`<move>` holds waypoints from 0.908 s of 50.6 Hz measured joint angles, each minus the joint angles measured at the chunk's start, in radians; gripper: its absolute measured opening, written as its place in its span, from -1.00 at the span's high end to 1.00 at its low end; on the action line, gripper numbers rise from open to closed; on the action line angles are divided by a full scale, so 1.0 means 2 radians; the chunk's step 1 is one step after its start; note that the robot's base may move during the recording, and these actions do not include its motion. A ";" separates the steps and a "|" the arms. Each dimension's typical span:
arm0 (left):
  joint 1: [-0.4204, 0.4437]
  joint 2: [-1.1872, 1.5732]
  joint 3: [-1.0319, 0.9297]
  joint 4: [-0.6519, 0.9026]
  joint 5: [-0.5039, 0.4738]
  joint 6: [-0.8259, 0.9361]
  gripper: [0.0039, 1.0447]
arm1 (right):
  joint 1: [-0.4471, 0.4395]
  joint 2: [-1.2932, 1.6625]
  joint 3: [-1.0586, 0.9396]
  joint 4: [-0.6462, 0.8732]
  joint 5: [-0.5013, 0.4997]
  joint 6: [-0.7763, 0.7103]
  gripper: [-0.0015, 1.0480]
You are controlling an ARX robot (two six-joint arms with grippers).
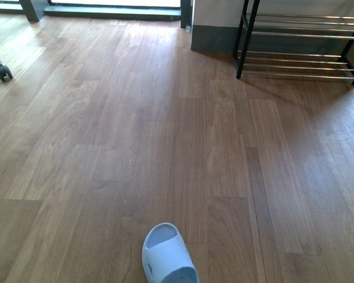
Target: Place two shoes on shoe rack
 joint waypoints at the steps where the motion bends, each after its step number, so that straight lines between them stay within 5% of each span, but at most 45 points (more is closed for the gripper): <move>1: 0.000 0.000 0.000 0.000 0.000 0.000 -0.83 | 0.000 0.000 0.000 0.000 0.000 0.000 0.97; 46: 0.000 0.000 0.000 0.000 -0.001 0.000 -0.83 | 0.001 -0.001 0.000 -0.001 -0.002 0.001 0.97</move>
